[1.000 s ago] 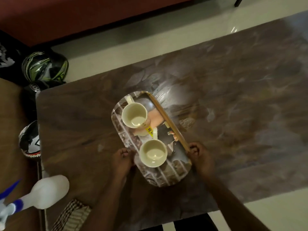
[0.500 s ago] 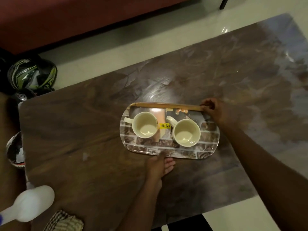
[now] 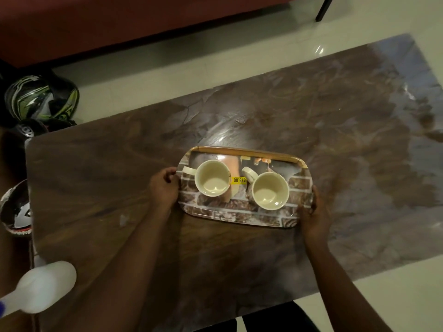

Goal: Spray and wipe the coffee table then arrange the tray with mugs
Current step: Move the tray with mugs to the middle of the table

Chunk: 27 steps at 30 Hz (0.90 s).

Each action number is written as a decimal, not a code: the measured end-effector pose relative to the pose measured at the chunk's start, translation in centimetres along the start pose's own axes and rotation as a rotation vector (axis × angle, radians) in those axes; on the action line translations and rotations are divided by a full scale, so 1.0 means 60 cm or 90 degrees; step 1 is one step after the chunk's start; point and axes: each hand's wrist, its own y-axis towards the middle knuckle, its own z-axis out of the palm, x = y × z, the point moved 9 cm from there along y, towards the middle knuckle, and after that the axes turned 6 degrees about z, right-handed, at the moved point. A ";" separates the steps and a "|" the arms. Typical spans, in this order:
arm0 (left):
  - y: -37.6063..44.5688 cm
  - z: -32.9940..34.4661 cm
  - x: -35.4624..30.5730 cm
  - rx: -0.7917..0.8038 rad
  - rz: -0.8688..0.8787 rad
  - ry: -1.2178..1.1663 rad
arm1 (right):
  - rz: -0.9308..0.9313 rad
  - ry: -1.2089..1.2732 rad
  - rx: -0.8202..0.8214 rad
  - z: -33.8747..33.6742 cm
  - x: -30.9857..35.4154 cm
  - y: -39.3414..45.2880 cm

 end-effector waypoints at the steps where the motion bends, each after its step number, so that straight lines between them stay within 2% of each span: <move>1: -0.001 0.002 0.004 0.006 -0.008 -0.011 | 0.013 0.026 0.010 -0.002 -0.001 0.002; 7: -0.034 0.025 0.067 0.024 -0.100 -0.088 | 0.022 0.006 0.045 -0.026 0.008 0.064; 12: -0.103 0.064 0.091 -0.047 -0.150 -0.172 | -0.011 -0.024 0.116 -0.030 0.038 0.157; 15: -0.142 0.096 0.078 -0.085 -0.168 -0.206 | -0.029 0.012 0.175 -0.048 0.054 0.193; 22: -0.156 0.108 0.082 -0.187 -0.203 -0.179 | -0.088 0.066 0.228 -0.064 0.071 0.199; 27: -0.154 0.089 0.102 -0.195 -0.197 -0.147 | -0.025 0.039 0.235 -0.051 0.037 0.182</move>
